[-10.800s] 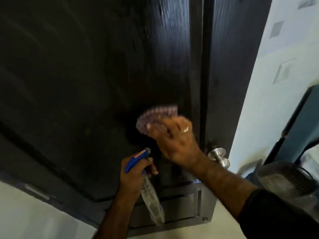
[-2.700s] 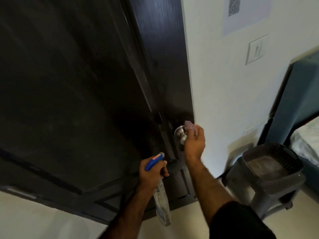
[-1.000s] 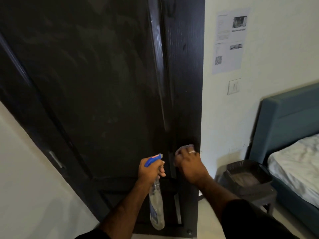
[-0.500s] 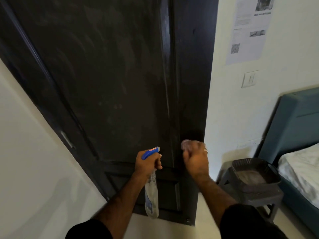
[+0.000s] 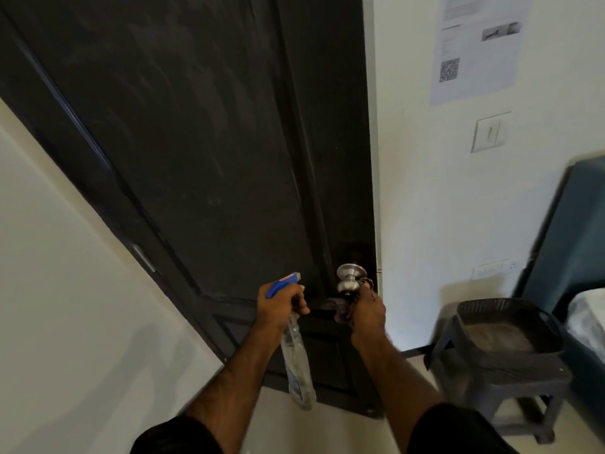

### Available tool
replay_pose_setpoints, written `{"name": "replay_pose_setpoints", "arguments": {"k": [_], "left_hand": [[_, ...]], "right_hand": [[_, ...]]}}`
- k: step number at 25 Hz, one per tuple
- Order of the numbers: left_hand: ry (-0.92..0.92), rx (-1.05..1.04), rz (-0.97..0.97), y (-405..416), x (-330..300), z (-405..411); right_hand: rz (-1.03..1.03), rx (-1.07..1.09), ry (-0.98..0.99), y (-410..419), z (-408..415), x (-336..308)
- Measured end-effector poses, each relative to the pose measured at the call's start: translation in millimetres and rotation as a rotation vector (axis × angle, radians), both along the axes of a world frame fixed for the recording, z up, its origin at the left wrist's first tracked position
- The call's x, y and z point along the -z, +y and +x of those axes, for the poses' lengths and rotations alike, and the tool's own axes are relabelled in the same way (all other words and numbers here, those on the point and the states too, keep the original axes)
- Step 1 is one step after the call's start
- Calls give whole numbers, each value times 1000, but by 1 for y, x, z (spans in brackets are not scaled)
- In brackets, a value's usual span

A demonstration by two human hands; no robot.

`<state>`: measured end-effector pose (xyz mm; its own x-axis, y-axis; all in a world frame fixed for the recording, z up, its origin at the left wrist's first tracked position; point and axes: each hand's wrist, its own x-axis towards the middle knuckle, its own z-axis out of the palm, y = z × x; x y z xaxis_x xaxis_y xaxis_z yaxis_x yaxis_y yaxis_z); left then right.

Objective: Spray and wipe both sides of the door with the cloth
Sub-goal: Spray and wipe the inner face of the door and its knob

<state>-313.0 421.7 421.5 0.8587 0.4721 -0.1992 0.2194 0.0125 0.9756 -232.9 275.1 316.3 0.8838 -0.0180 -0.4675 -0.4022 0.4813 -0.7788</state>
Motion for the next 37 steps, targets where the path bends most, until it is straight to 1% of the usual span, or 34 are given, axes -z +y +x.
{"name": "replay_pose_setpoints", "arguments": {"k": [1,3,4,6,9,12,13,15,16,21,25,28,31,34,37], "left_hand": [[-7,2,3,0,1,1],[-15,0,2,2,5,7],[-5,0,1,2,8,10],[12,15,-13,0,13,20],[-10,74,-5,-6,13,38],[-66,160,3,-3,19,54],[-70,202,16,3,25,59],[-85,275,33,18,36,67],[-91,303,39,25,40,70],[-119,457,66,51,53,87],[-88,503,51,61,56,106],[-78,498,29,64,58,119],[-94,498,56,66,59,138],[-91,473,77,66,57,158],[-105,460,73,68,58,180]], "right_hand": [[-26,-87,19,-12,6,4],[-110,-203,-13,-31,15,11],[-98,-249,-14,-36,18,14],[-63,-269,21,-42,20,15],[-98,-203,91,-43,4,19],[-45,-283,33,-36,-30,27],[4,-284,14,-30,-40,27],[120,-255,-2,-18,-50,16],[136,-229,-4,-13,-51,10],[84,-16,84,22,-34,7],[167,120,91,38,-19,-2],[209,172,93,42,4,-8],[197,187,89,44,34,-9],[154,127,94,39,67,-6],[176,79,96,34,100,-5]]}}
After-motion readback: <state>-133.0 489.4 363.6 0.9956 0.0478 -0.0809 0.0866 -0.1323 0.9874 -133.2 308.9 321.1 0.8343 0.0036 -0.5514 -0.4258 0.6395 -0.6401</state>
